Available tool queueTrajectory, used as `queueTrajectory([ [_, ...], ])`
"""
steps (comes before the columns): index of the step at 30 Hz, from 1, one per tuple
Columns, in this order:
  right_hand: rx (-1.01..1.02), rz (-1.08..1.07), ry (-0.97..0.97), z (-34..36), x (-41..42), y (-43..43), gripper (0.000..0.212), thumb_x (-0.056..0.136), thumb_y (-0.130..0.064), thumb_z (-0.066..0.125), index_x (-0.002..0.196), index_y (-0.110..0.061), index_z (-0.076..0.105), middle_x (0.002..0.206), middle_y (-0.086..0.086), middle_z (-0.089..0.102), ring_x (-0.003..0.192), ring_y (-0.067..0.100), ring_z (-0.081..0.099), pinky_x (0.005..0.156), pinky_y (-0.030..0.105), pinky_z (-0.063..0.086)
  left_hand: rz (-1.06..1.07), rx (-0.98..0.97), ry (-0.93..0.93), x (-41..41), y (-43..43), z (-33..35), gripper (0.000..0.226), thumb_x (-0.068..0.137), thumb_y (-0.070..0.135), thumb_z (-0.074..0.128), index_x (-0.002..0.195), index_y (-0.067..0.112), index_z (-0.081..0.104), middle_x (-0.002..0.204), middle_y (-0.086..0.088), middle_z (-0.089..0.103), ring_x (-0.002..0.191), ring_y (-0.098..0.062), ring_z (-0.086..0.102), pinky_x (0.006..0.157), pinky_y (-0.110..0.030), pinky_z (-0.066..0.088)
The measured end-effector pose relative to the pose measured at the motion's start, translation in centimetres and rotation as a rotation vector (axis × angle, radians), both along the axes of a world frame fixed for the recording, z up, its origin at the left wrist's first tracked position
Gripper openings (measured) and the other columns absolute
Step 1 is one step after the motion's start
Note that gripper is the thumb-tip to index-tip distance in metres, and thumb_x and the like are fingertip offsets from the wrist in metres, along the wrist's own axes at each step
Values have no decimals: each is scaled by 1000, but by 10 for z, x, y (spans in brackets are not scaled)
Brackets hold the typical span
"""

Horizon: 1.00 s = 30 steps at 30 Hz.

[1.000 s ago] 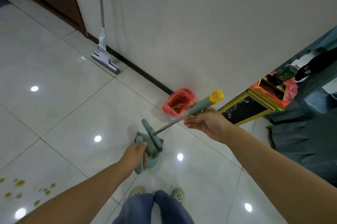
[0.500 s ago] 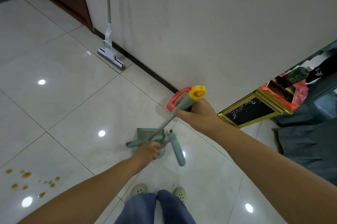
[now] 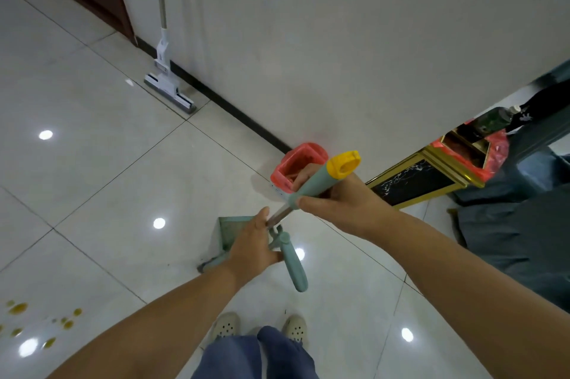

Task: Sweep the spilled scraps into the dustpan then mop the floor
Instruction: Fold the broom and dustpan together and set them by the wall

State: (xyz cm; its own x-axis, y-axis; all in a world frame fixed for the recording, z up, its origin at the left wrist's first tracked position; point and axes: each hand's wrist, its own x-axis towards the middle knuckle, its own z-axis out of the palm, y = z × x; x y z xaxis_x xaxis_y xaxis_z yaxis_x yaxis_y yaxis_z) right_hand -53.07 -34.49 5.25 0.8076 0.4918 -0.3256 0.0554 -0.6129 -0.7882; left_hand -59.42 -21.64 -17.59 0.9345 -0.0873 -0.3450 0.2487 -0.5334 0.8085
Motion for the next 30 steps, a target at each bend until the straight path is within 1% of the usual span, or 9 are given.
queueTrajectory([
  [9,-3,3,-115,5,5,-12,12,82,-18,69,90,-11,64,80,-2,62,71,12,58,65,25,47,-73,179,-95,14,-13,-22,49,75,30,65,116,38,40,108,8,50,97,-9,50,86,-27,47],
  [11,1,4,-127,10,4,-15,13,83,-20,68,91,-11,65,79,0,64,72,14,60,66,28,51,-60,115,-104,16,-12,-28,32,75,36,65,102,27,51,98,-4,48,90,-17,46,79,-32,48],
  [13,3,9,-126,12,3,-17,13,84,-22,68,92,-13,65,82,2,65,75,17,62,69,32,55,144,-223,1,14,-11,-30,27,74,35,68,89,14,59,92,-10,48,85,-24,48,74,-38,51],
  [16,3,-31,-105,13,3,-19,13,84,-22,69,93,-13,66,84,3,67,78,19,64,72,34,57,-3,-60,-58,15,-11,-15,9,78,25,64,81,17,62,87,-9,52,80,-20,53,70,-36,51],
  [18,11,-50,-86,13,3,-19,12,83,-20,70,93,-15,66,83,0,66,78,15,63,72,28,55,-217,149,-136,13,-8,-6,18,79,27,63,95,32,58,92,7,56,85,-11,54,77,-28,49],
  [21,65,-69,-67,20,4,-12,10,83,-14,71,91,-19,66,79,-10,64,75,7,63,69,18,50,-97,62,-20,14,-5,12,23,83,21,62,106,21,61,94,9,61,85,-9,57,76,-21,48],
  [24,91,-100,-74,28,13,-4,11,82,-12,70,93,-12,69,83,6,70,79,20,67,75,34,58,54,-3,36,19,-1,38,10,89,12,58,97,14,63,88,-3,65,81,-13,59,65,-6,45],
  [27,123,-138,-61,42,23,9,23,77,-25,68,99,-16,69,92,7,73,90,25,69,84,44,56,81,22,-1,30,12,64,16,86,22,62,103,20,62,91,0,68,88,-17,62,81,-22,51],
  [30,64,-179,-114,56,35,23,15,76,-37,69,90,-32,66,87,-2,72,86,20,69,81,43,57,87,93,-15,39,24,90,19,87,26,60,106,22,59,87,4,64,84,-17,61,79,-25,49],
])
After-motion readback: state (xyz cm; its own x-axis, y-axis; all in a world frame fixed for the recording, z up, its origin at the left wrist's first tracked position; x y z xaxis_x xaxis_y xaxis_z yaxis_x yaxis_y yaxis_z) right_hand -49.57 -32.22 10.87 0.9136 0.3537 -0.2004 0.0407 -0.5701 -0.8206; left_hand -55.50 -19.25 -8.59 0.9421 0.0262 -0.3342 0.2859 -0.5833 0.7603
